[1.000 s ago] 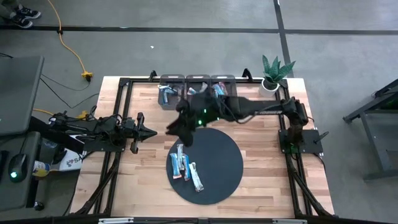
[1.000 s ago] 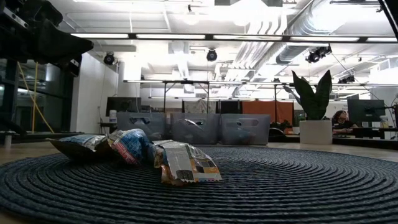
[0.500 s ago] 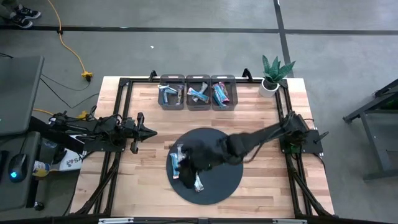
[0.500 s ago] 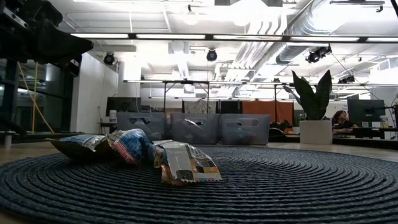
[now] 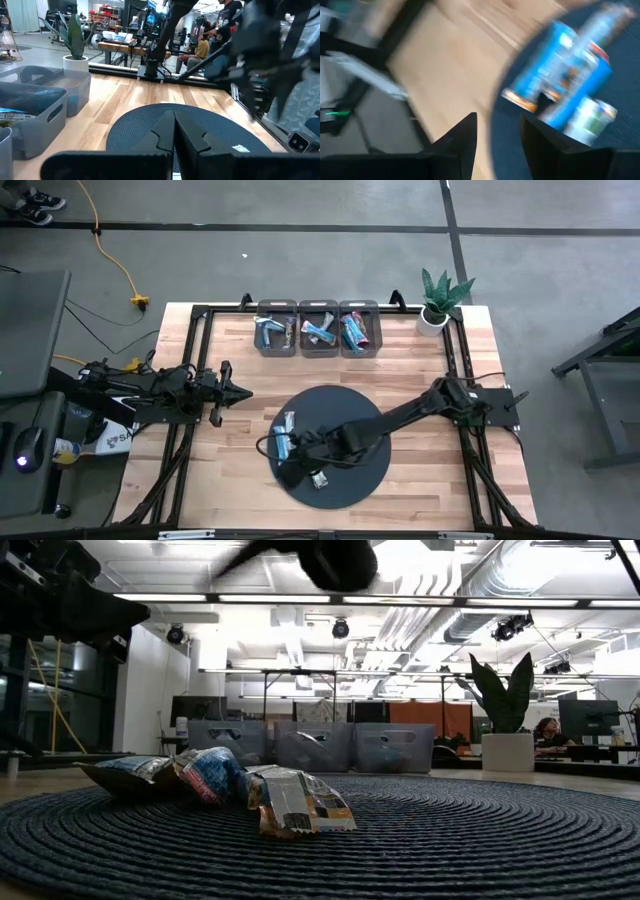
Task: Pick and place Granola Bars by type
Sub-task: Put the yellow granola bar into the middle black bin
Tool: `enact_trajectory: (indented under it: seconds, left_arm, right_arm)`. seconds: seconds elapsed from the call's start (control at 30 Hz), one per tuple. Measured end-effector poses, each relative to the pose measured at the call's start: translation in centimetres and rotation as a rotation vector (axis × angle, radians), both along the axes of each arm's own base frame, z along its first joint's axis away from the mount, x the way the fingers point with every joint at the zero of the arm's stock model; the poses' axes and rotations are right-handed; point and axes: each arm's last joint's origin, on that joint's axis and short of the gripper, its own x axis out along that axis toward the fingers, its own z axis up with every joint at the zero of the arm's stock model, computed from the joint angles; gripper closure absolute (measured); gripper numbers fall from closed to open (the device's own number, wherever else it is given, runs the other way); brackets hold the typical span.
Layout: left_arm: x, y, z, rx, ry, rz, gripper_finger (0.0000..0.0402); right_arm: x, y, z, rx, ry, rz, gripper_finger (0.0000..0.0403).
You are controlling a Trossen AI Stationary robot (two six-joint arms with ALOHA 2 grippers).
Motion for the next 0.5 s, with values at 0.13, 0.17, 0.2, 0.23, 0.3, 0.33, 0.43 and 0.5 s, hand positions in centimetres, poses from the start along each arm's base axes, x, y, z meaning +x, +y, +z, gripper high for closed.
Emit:
enact_trajectory:
  seconds: [0.13,0.17,0.2,0.23,0.3,0.33,0.43,0.5]
  left_arm:
    - [0.0,0.0,0.0,0.000,0.000,0.000,0.0400]
    - [0.0,0.0,0.0,0.000,0.000,0.000,0.0400]
    - [0.0,0.0,0.0,0.000,0.000,0.000,0.0400]
    - [0.0,0.0,0.0,0.000,0.000,0.000,0.0400]
    - [0.0,0.0,0.0,0.000,0.000,0.000,0.0400]
    - [0.0,0.0,0.0,0.000,0.000,0.000,0.0400]
    - [0.0,0.0,0.0,0.000,0.000,0.000,0.0400]
    - [0.0,0.0,0.0,0.000,0.000,0.000,0.0400]
  right_arm:
    - [0.3,-0.7,-2.4,0.029,0.128,-0.011,0.0272]
    - [0.3,-0.7,-2.8,0.036,0.144,-0.010,0.0272]
    - [0.4,-0.8,-3.0,0.044,0.151,-0.006,0.0272]
    - [0.5,-0.8,-3.2,0.049,0.156,-0.003,0.0272]
    - [0.5,-0.7,-3.3,0.055,0.162,0.005,0.0272]
    - [0.4,-0.7,-3.4,0.055,0.172,0.014,0.0271]
    - [0.2,-0.8,-3.5,0.048,0.197,0.016,0.0259]
    - [0.0,-0.8,-3.6,0.045,0.218,0.020,0.0244]
